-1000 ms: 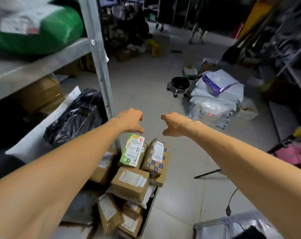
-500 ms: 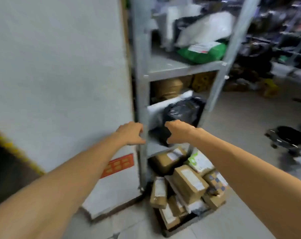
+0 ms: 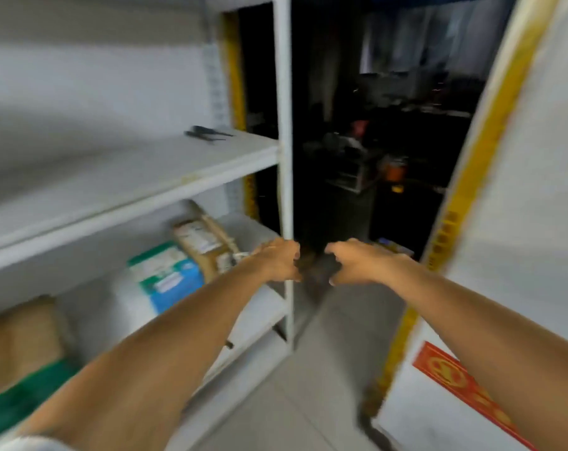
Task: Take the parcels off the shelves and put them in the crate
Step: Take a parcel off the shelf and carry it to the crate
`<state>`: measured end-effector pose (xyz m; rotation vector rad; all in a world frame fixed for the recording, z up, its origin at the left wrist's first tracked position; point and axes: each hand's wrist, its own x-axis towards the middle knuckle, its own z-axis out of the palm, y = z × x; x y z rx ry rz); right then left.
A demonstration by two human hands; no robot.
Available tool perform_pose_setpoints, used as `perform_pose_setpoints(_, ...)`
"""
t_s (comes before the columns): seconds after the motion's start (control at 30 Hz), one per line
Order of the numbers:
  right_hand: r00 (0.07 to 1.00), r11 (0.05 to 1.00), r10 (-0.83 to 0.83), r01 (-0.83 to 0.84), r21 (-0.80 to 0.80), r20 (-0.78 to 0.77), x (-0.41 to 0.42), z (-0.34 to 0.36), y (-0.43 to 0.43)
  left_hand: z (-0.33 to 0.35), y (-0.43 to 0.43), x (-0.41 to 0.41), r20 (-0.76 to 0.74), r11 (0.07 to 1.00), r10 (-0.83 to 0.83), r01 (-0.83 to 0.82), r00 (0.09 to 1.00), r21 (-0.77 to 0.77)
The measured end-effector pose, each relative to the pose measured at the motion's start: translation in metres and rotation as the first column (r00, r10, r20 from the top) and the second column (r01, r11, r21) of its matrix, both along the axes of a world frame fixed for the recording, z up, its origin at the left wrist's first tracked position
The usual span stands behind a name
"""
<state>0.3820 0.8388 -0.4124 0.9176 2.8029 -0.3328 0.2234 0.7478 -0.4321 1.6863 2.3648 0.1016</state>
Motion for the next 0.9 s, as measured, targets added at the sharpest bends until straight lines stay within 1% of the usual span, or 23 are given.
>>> perform_pose_setpoints(0.1,0.987,0.987,0.16,-0.16,-0.011,-0.018,-0.071,0.001,-0.035,0.004,-0.054,-0.055,-0.021,0.987,0.158,-0.158,0.987,-0.007)
perform_pose_setpoints(0.2,0.962,0.963,0.271,-0.27,0.01,-0.03,-0.123,-0.003,-0.065,0.001,-0.1,-0.085,-0.077,0.966,0.257,-0.258,0.963,-0.007)
perform_pose_setpoints(0.33,0.909,0.91,0.413,-0.415,-0.02,-0.061,-0.158,-0.009,-0.096,-0.011,-0.148,-0.11,-0.041,0.916,0.399,-0.4,0.916,-0.022)
perform_pose_setpoints(0.43,0.881,0.881,0.47,-0.472,-0.038,-0.052,-0.169,-0.023,-0.102,-0.02,-0.167,-0.118,-0.047,0.876,0.479,-0.481,0.876,-0.028)
perform_pose_setpoints(0.57,0.844,0.844,0.536,-0.535,-0.028,0.019,-0.173,-0.032,-0.091,-0.034,-0.172,-0.114,-0.005,0.821,0.57,-0.569,0.822,-0.042)
perform_pose_setpoints(0.63,0.835,0.835,0.55,-0.55,-0.026,0.001,-0.176,-0.036,-0.082,-0.039,-0.168,-0.113,-0.008,0.799,0.601,-0.601,0.799,-0.032)
perform_pose_setpoints(0.73,0.825,0.825,0.562,-0.564,-0.043,-0.057,-0.182,-0.044,-0.076,-0.047,-0.165,-0.115,0.036,0.753,0.658,-0.658,0.752,-0.005)
perform_pose_setpoints(0.9,0.796,0.793,0.6,-0.605,-0.071,-0.084,-0.203,-0.062,-0.076,-0.061,-0.172,-0.125,0.033,0.703,0.711,-0.709,0.703,-0.046)
